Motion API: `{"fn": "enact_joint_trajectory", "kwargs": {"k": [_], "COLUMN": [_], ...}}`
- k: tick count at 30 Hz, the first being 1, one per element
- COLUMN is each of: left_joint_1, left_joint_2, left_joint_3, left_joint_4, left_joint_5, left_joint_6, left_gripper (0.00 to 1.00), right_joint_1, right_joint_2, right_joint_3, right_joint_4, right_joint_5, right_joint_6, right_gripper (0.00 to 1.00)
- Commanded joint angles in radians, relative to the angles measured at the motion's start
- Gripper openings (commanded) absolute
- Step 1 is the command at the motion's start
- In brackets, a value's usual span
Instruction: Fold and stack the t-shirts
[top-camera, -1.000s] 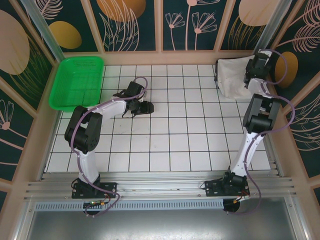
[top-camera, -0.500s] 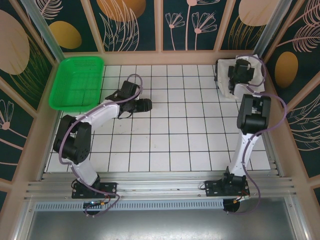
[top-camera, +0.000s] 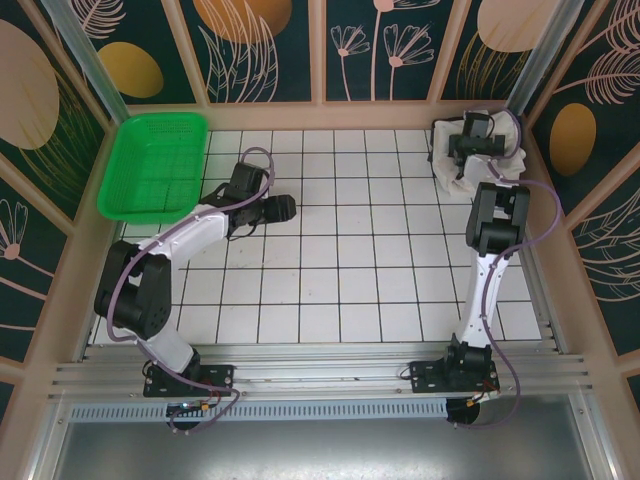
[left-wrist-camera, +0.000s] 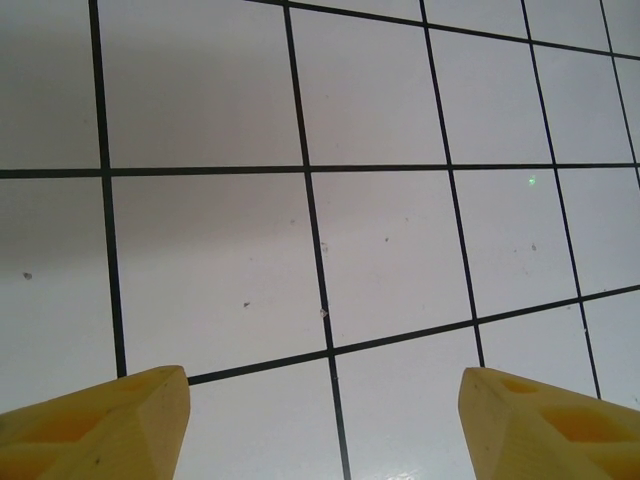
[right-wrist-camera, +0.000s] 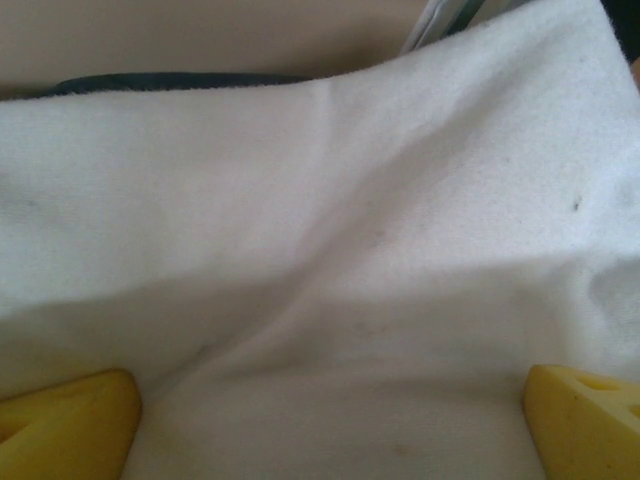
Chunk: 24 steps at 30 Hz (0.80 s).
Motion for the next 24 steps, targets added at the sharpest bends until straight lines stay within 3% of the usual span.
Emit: {"fn": "enact_joint_trajectory", "kwargs": {"k": [1,2,10,18,24], "left_joint_1": [0.006,0.006,0.008,0.011,0.012], "left_joint_2": [-0.07,-0.086,-0.202,-0.354,-0.53], "left_joint_3": [-0.024,-0.031,-0.09,-0.189,-0.368], "left_joint_4": [0.017,0.02,0.043,0.099,0.247], "left_joint_5": [-0.03,-0.039,-0.117,-0.253,-0.521], "left_joint_6": [0.007,0.004,-0.004,0.0,0.039], "left_gripper": [0.84,0.97,0.99,0.99,0.98], "right_joint_1": [-0.003,-0.005,-0.01,-0.01,0.026], "right_joint_2": [-0.07,-0.079,-0.223,-0.473,-0.72], "right_joint_3": [0.057,0.077,-0.047,-0.466,-0.829], "right_joint_4": [-0.145,-0.174,-0.112,0.195,0.394], "right_joint_5": [-0.042,-0.041,-0.05,-0.145,-0.189], "right_joint_6": [0.074,0.09,0.123,0.172,0.218], "right_gripper": [0.99,0.99,0.99,0.99,0.99]}}
